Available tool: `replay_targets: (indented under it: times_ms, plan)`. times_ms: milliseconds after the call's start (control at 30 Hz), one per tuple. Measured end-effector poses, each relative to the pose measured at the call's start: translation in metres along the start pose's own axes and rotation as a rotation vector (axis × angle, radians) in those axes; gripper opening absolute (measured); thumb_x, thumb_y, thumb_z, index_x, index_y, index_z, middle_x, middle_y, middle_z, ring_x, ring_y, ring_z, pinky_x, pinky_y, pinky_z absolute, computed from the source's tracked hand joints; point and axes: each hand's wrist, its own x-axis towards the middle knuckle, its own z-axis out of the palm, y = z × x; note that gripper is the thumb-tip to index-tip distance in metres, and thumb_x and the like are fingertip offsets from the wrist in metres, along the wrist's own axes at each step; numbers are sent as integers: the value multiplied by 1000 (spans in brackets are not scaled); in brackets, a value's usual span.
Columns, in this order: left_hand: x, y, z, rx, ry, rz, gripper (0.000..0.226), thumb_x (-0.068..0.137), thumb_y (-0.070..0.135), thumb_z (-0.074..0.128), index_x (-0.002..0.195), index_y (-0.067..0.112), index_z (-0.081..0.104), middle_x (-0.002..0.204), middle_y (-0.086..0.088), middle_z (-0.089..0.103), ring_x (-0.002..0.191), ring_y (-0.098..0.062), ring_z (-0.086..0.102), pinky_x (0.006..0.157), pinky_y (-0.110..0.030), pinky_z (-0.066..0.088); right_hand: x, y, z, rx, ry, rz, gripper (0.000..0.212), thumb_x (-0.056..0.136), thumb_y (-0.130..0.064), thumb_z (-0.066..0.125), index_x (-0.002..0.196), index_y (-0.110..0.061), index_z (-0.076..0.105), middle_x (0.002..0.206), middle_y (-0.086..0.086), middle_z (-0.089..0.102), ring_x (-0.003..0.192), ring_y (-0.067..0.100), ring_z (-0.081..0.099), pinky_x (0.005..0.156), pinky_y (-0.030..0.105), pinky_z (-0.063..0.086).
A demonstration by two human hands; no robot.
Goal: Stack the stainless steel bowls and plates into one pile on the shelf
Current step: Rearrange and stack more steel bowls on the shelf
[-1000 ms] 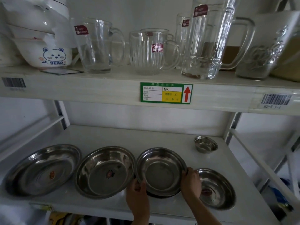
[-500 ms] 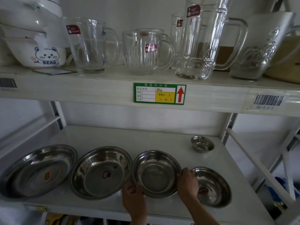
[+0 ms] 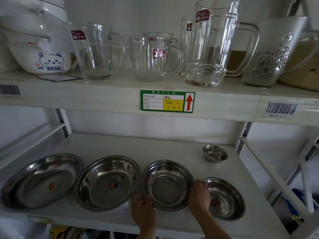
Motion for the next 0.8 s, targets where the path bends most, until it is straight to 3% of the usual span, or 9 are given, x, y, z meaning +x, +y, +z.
replay_targets:
  times_ms: [167, 300, 400, 467, 600, 733, 800]
  plan:
    - [-3, 3, 0, -10, 9, -19, 20, 76, -1, 74, 92, 1, 61, 67, -8, 67, 62, -29, 65, 64, -51, 59, 1, 1, -4, 8, -23, 5, 24, 97, -9, 40, 114, -9, 56, 124, 14, 52, 105, 31, 65, 79, 37, 51]
    - [3, -9, -2, 62, 39, -19, 26, 72, 14, 81, 84, 7, 59, 72, -13, 68, 69, -36, 68, 70, -52, 57, -1, 3, -7, 69, -28, 2, 21, 96, -20, 47, 113, -11, 55, 124, 15, 53, 101, 32, 66, 73, 36, 48]
    - [-4, 1, -4, 72, 102, 2, 28, 74, 13, 80, 84, -4, 61, 75, -14, 62, 78, -32, 62, 74, -35, 43, -2, 7, -10, 124, -28, -3, 25, 93, -29, 53, 112, -12, 51, 122, 14, 52, 99, 33, 65, 72, 36, 47]
    - [-8, 7, -3, 70, 102, 8, 25, 76, 14, 78, 84, -3, 61, 74, -13, 61, 77, -29, 59, 74, -33, 39, -1, 9, -12, 185, -8, -9, 27, 94, -32, 54, 114, -13, 50, 123, 13, 52, 99, 33, 65, 73, 37, 48]
    - [-16, 22, 7, 39, 39, 107, 21, 79, 16, 76, 83, 0, 63, 71, -9, 62, 69, -25, 56, 63, -32, 39, 2, 12, -21, 305, 34, -35, 29, 94, -37, 52, 114, -15, 53, 118, 10, 60, 98, 31, 64, 76, 35, 49]
    - [-23, 41, 30, -18, -74, 178, 17, 83, 14, 72, 83, -1, 64, 72, -12, 63, 67, -22, 54, 60, -23, 43, 12, 11, -35, 412, 42, -25, 30, 90, -40, 57, 107, -16, 58, 109, 7, 68, 98, 29, 64, 78, 35, 50]
    - [-24, 50, 43, -19, -140, 201, 15, 85, 11, 69, 83, -3, 65, 71, -10, 63, 66, -20, 54, 58, -12, 44, 18, 10, -44, 439, 21, -8, 30, 88, -42, 58, 102, -16, 61, 104, 7, 70, 95, 28, 65, 75, 33, 49]
